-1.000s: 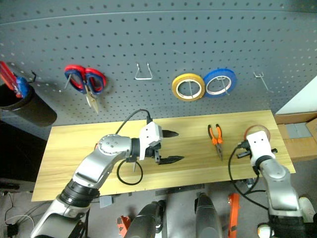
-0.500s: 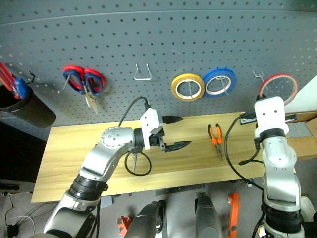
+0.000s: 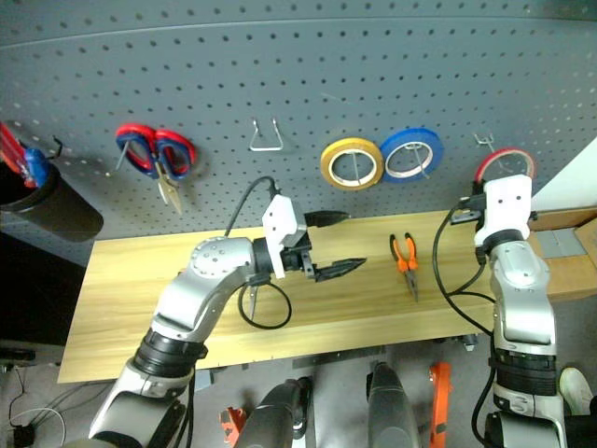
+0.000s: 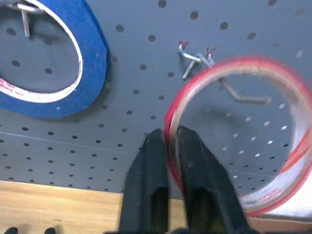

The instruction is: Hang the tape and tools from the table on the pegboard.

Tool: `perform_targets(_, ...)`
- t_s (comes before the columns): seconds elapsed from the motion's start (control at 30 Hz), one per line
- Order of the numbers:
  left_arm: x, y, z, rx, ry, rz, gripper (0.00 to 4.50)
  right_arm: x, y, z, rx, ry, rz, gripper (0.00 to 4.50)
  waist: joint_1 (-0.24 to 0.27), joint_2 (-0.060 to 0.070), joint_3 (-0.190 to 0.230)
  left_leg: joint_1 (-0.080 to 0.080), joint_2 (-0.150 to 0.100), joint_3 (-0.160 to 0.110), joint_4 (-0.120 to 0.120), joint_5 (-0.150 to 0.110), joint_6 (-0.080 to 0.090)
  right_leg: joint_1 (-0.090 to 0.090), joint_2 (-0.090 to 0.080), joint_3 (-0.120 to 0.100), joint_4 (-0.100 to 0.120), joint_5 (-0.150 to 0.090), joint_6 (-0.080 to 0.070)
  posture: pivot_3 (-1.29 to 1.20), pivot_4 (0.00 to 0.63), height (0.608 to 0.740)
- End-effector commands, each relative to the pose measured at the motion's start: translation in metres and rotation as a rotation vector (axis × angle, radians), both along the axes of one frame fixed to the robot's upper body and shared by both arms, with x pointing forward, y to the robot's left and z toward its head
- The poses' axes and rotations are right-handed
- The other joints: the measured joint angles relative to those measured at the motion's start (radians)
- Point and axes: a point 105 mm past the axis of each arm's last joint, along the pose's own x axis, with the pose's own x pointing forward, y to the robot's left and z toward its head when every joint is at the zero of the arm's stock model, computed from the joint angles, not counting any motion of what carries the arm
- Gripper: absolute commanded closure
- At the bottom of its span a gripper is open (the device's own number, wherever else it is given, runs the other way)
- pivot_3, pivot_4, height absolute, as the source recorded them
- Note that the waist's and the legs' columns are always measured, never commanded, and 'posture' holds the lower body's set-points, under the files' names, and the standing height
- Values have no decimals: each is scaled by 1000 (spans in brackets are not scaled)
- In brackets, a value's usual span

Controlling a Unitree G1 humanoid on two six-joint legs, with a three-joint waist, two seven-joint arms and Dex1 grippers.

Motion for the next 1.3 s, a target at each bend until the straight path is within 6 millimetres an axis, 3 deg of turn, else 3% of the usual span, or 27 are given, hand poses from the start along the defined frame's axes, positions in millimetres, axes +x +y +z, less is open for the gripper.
perform_targets(0.03, -10, -2, 19, -82, -34, -30, 0, -5, -2, 6, -1, -42, -8, 3184, 0, 0, 0, 0, 0, 0, 0, 0, 0, 0, 0, 0, 0, 0, 0, -95, 350, 740)
perform_targets(0.13, -10, 0, 21, -102, -34, -20, 0, -11, -1, -4, -13, -17, -10, 2206, 0, 0, 0, 0, 0, 0, 0, 0, 0, 0, 0, 0, 0, 0, 0, -93, 350, 740)
perform_targets(0.33, -8, 15, 25, -151, -59, 22, 0, -36, 17, -47, -2, 132, -6, 190, -1, 0, 0, 0, 0, 0, 0, 0, 0, 0, 0, 0, 0, 0, 0, -99, 349, 740)
perform_targets(0.37, -8, 20, 27, -155, -100, 34, 0, -38, 21, -57, 9, 181, -2, 87, -2, 0, 0, 0, 0, 1, 1, 0, 0, 0, 0, 1, 1, 0, 0, -99, 350, 740)
perform_targets(0.53, -4, 48, 19, -121, -174, 68, 0, -35, 45, -100, 143, 429, 29, 87, -4, 0, 0, 2, 2, 1, 1, 0, 0, 0, 1, 0, 2, 1, -2, -103, 348, 740)
perform_targets(0.77, -4, 76, -5, -4, -49, 15, 0, -5, 65, -112, 186, 576, 68, 87, -3, 0, 0, 2, 1, 1, 1, 0, 0, -1, 1, -1, 0, 3, -3, -101, 344, 740)
perform_targets(1.0, 3, 88, -7, 21, -36, 60, 0, 20, 74, -132, 150, 677, 78, 87, -2, 0, 0, 0, 1, 1, 0, 0, 0, -3, -1, -2, -1, 3, -2, -81, 338, 740)
perform_targets(1.3, 2, 99, -14, 74, -27, 82, 0, 36, 82, -153, 117, 760, 117, 87, -8, 0, 0, 0, 1, 2, 0, 0, 0, -4, 0, -2, 0, 3, -2, -76, 327, 740)
